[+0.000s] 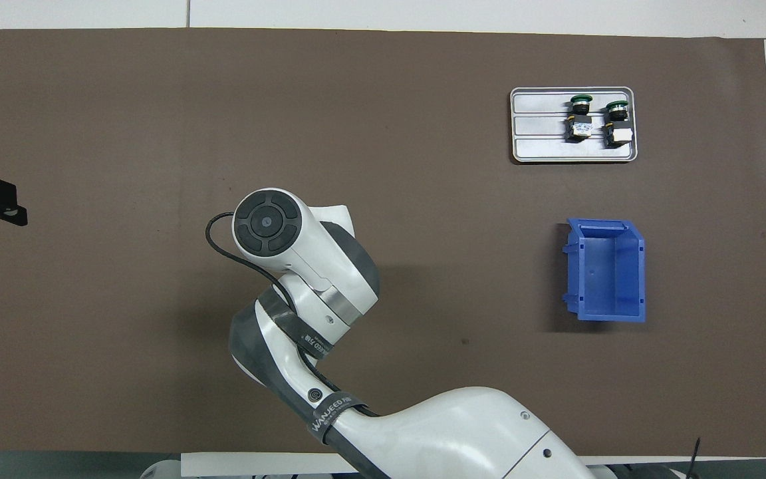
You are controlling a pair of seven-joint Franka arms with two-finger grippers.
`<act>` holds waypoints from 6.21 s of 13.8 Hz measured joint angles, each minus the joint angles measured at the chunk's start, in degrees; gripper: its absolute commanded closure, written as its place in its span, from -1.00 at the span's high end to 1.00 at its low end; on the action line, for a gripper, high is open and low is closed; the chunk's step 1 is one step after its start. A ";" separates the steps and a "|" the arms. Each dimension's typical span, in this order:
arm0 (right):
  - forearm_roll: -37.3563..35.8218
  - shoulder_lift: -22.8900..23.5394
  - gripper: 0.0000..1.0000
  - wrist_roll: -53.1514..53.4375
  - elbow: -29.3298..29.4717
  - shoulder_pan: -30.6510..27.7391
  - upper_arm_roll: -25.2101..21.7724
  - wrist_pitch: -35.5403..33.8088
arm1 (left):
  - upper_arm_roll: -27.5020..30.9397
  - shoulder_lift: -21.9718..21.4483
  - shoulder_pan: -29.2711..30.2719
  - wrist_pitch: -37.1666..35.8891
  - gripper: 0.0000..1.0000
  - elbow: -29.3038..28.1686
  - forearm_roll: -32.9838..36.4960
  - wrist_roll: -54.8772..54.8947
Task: Place and press button with both arms
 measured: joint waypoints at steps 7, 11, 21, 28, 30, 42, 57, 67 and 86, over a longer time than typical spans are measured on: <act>0.00 -1.11 0.97 0.06 -1.45 -0.27 0.44 0.00 | 0.26 0.00 0.04 0.00 1.00 0.00 0.00 0.00; 0.00 -1.57 0.97 0.06 -1.38 -0.40 0.42 -0.01 | 0.26 0.00 0.04 0.00 1.00 0.00 0.00 0.00; 0.00 -1.90 0.97 0.06 0.20 -0.40 0.43 -2.62 | 0.02 0.00 -0.04 0.36 1.00 0.05 0.00 -0.01; 0.04 -1.87 0.96 0.06 -2.74 -0.22 0.80 -2.82 | -0.20 -0.01 -0.14 0.42 1.00 0.05 0.00 -0.01; 0.04 -2.08 0.49 0.06 -5.54 -0.23 0.81 0.09 | -0.20 -0.01 -0.14 0.43 1.00 0.05 0.00 -0.01; 0.86 -9.67 -1.00 -24.82 -5.30 -9.67 0.80 -10.79 | -0.14 -0.01 -0.12 0.43 1.00 0.05 0.00 -0.01; -5.34 -36.92 -1.00 -80.14 -41.86 -44.18 0.65 -1.88 | -0.45 -0.01 -0.21 0.50 1.00 0.05 -0.02 0.00; -5.44 -36.62 -0.57 -80.39 -46.24 -44.58 0.78 2.10 | -0.52 -0.01 -0.79 0.50 1.00 0.05 -0.04 0.05; -7.57 -38.84 0.99 -80.45 -24.97 -45.42 0.78 -21.37 | 0.58 -0.01 -3.22 1.13 1.00 0.06 -0.05 -0.23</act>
